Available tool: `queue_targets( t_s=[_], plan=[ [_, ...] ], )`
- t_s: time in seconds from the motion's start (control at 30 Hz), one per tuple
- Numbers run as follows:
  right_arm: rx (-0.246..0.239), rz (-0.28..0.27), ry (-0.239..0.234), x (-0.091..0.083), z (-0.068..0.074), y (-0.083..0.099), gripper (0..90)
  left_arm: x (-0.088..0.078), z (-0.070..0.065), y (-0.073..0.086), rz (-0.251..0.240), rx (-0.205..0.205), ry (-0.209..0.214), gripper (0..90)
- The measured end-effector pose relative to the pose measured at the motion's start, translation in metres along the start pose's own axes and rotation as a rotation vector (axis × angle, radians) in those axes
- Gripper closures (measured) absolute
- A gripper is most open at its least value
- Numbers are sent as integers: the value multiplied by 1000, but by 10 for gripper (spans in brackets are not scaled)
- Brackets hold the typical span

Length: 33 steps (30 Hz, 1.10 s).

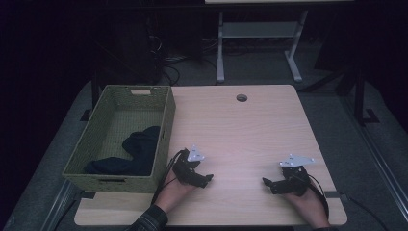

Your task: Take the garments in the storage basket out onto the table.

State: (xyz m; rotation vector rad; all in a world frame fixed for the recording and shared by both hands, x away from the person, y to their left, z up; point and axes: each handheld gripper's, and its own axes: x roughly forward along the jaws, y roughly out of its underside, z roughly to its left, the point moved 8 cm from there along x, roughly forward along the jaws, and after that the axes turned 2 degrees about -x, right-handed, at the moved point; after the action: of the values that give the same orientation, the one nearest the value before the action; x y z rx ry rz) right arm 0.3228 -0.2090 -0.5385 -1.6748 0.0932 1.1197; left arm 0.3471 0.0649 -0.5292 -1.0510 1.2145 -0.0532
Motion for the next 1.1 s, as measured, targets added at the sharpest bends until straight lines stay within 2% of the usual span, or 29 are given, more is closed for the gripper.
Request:
queue_targets(
  t_s=[0.23, 0.37, 0.63, 1.1],
  plan=[
    [2, -4, 0, 0, 0, 0, 71, -2, 0, -3, 11, 16, 8, 135],
    [1, -3, 0, 0, 0, 0, 71, -5, 1, -5, -10, -3, 12, 135],
    [2, -2, 0, 0, 0, 0, 71, -7, 1, -7, -4, -11, 20, 136],
    [1, -3, 1, 0, 0, 0, 71, -14, 0, -13, -14, 0, 18, 136]
  ],
)
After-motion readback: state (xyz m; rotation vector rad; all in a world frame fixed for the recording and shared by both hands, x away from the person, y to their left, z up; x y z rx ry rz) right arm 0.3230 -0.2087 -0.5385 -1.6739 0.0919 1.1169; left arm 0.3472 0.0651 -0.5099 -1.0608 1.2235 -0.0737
